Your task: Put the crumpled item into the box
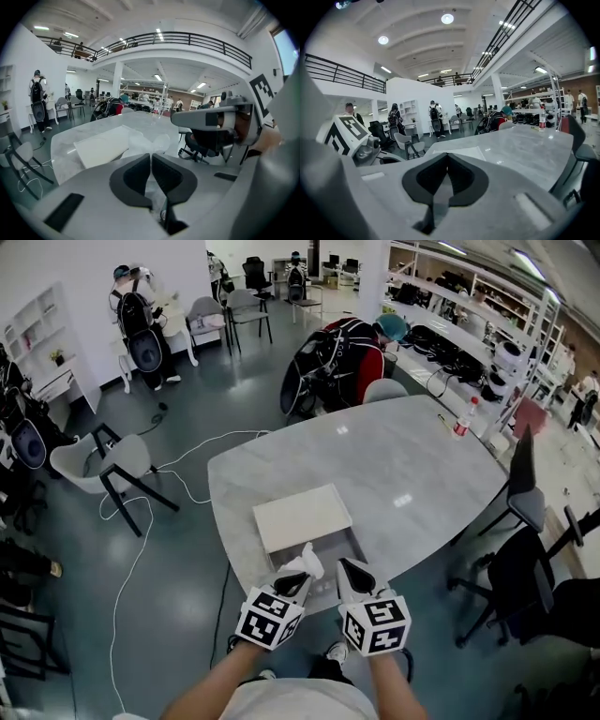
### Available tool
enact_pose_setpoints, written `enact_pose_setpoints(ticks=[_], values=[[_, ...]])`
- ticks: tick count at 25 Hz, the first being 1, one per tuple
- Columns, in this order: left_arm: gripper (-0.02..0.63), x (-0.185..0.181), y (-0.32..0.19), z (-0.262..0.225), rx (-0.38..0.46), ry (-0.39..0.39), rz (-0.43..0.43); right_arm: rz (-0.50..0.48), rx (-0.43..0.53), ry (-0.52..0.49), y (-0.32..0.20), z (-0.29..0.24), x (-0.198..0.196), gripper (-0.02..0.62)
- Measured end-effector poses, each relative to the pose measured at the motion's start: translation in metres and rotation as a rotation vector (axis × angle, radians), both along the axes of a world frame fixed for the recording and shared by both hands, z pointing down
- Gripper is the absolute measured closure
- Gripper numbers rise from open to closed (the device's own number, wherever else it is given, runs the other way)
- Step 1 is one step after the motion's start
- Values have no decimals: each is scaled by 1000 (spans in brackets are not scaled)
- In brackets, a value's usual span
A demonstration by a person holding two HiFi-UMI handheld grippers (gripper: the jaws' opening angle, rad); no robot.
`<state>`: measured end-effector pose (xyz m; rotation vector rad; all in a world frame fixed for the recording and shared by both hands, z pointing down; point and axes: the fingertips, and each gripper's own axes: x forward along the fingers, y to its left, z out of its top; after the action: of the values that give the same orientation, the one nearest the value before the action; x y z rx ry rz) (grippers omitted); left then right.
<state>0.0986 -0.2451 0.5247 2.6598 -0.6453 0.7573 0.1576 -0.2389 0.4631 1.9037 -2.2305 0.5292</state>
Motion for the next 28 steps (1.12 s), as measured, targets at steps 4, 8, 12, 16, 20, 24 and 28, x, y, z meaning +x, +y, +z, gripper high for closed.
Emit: enact_pose_setpoints(ticks=[4,8,12,16,20,24,28], values=[[588,14,-6,12,6,-70,-10,-73,-9,-21,-18,4,12,591],[588,28,-16,27,7,-144,-32,-145,-14,-33,-31,7,27,591],[588,39,-24,41,33,-212,-28,-213,-20,-30,-38,15,35,591],[588,48,-29,53,33,-274,-4,-269,-40,-19,-45,23,39,591],[588,54,-31,66,20,-319,22,-310,-62,-4,-48,31,40,591],[588,58,-35,82,-1,-365,47,-339,-82,5,-51,40,43,591],[587,63,-33,93,-22,-401,71,-354,-96,6,-53,45,46,591]])
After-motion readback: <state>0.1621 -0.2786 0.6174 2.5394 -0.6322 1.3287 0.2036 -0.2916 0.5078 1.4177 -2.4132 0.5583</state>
